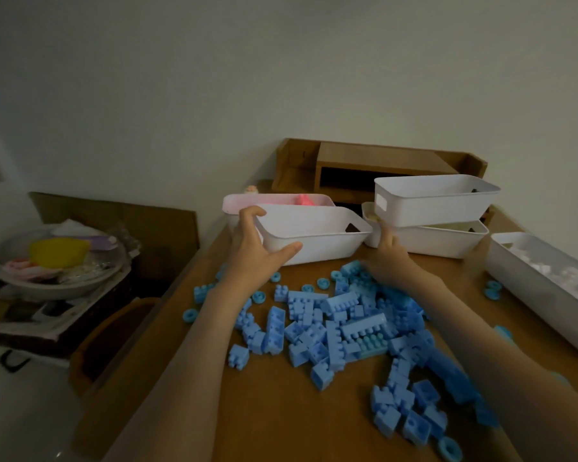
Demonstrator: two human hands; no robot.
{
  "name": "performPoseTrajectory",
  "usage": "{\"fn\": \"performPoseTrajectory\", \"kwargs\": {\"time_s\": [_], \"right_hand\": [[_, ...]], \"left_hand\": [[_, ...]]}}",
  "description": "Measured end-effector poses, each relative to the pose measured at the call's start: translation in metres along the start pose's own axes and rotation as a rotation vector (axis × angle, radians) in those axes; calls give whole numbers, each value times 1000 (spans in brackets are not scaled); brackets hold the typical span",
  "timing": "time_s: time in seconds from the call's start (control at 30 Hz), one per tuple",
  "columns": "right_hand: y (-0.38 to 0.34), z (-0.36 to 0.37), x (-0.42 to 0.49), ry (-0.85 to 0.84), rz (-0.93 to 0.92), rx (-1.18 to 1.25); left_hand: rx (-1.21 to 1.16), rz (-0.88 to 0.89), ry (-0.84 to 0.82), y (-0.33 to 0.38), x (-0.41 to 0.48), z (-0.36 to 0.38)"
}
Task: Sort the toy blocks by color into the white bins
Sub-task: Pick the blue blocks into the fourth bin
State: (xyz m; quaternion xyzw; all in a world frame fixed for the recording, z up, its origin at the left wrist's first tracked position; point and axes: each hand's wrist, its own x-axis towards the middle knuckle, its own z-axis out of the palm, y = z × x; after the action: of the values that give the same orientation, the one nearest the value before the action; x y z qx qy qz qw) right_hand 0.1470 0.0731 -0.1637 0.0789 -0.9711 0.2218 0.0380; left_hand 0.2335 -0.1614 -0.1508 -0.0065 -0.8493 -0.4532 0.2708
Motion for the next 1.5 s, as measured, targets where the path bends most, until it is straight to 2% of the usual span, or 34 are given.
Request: {"fn": "performPoseTrajectory", "kwargs": {"time_s": [0.1,0.17,0.23,0.47,0.53,0.6,0.7,0.8,0.87,1.03,1.2,1.33,1.5], "right_hand": [[-7,-5,-6,-234,33,59],[-15,-13,-14,-419,-12,-104],[-21,-19,-19,-464,-78,-186],[-28,-34,-45,-538,-271,-72],[-29,-36,-46,-463,-320,-70],[-29,-37,-44,-285,-349,11],[-31,-39,-41,5,-429,65],[-32,-36,-34,143,-495,-10],[-31,-33,-30,147,-471,-8],[-28,-29,-26,28,-404,-61],[-30,-25,-26,92,-370,-3],[-36,-22,-23,132,-346,-68],[-41,-21,-23,253,-404,-95]], "left_hand": [[39,-40,-35,0,1,-2],[62,-72,-54,0,2,-5],[84,-91,-79,0,1,-7],[206,-96,-244,3,-3,-10],[271,-107,-308,4,-4,-10],[308,-98,-338,5,-4,-9],[355,-51,-306,6,-5,-8],[431,-31,-260,5,-5,-7],[470,-11,-237,4,-3,-6],[569,2,-130,3,0,-2],[575,-30,-25,4,0,6],[625,-81,-108,-3,2,5],[928,-24,-172,-9,5,0]]}}
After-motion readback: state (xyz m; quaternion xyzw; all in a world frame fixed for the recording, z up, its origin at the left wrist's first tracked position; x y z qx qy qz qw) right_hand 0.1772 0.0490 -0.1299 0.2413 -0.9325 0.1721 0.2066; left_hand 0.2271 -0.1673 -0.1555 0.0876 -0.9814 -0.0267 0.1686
